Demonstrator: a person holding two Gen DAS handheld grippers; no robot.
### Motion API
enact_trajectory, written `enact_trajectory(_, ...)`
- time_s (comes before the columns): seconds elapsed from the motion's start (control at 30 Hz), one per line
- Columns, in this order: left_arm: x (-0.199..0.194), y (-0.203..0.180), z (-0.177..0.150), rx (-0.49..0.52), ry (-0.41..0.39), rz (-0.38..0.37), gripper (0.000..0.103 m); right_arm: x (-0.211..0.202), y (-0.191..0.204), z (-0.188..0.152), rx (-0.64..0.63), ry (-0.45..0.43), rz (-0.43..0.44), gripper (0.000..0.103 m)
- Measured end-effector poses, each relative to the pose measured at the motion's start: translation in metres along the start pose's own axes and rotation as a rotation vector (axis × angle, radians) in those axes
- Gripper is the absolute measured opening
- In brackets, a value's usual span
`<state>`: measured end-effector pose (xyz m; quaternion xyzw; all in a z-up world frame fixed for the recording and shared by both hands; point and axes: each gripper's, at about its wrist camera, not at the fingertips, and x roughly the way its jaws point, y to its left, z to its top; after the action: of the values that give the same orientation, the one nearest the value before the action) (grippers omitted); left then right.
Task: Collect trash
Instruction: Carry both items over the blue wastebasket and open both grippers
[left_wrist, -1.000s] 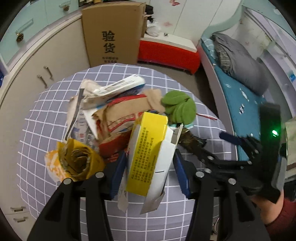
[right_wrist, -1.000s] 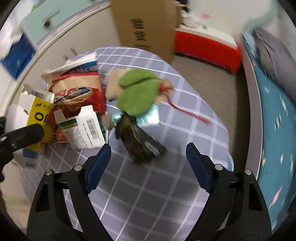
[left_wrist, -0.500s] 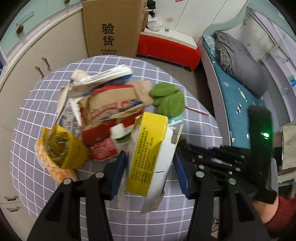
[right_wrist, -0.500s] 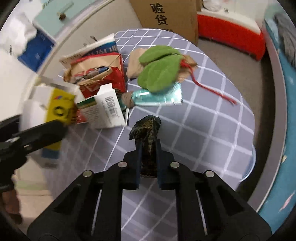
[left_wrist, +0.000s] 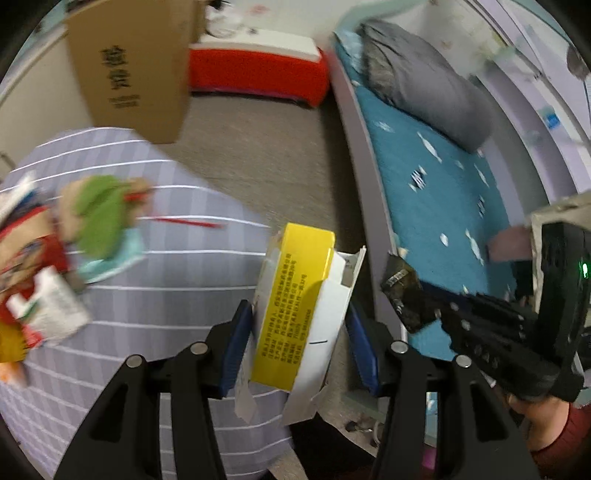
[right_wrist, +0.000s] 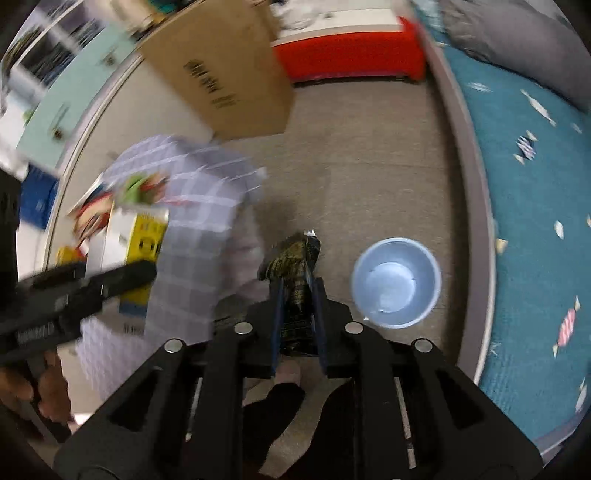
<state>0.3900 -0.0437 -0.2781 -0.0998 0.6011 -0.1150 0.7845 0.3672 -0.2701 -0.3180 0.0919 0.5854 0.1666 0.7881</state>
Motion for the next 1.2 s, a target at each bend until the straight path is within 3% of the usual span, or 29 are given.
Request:
enact_trajectory(0.03, 0.008, -0.009, 0.003, 0.007, 0.016, -0.004, 0.051, 0.001, -0.01, 0.001, 0.011, 0.004, -0.009, 0.053)
enact_trajectory(0.07, 0.018, -0.021, 0.006, 0.015, 0.035, -0.004, 0.051, 0.001, -0.024, 0.002, 0.024, 0.005, -0.043, 0.065)
enact_trajectory(0.57, 0.099, -0.122, 0.028, 0.086, 0.182, -0.014, 0.052, -0.048, -0.101, -0.014, 0.098, -0.067, -0.138, 0.065)
enact_trajectory(0.93, 0.124, -0.172, 0.041, 0.165, 0.224, -0.017, 0.053, -0.08, -0.142, -0.022, 0.196, -0.163, -0.189, 0.066)
enact_trajectory(1.0, 0.125, -0.178, 0.044, 0.173, 0.226, -0.026, 0.056, -0.084, -0.145, -0.024, 0.207, -0.176, -0.194, 0.067)
enact_trajectory(1.03, 0.126, -0.18, 0.045, 0.174, 0.232, -0.033, 0.062, -0.088, -0.148, -0.025, 0.217, -0.192, -0.204, 0.067)
enact_trajectory(1.07, 0.126, -0.181, 0.046, 0.173, 0.23, -0.028, 0.076, -0.09, -0.15, -0.025, 0.222, -0.199, -0.21, 0.067)
enact_trajectory(1.1, 0.125, -0.182, 0.046, 0.171, 0.224, -0.018, 0.079, -0.091, -0.151, -0.025, 0.227, -0.202, -0.214, 0.067)
enact_trajectory(1.2, 0.126, -0.182, 0.046, 0.167, 0.231, -0.003, 0.079, -0.092, -0.154, -0.025, 0.232, -0.199, -0.212, 0.067)
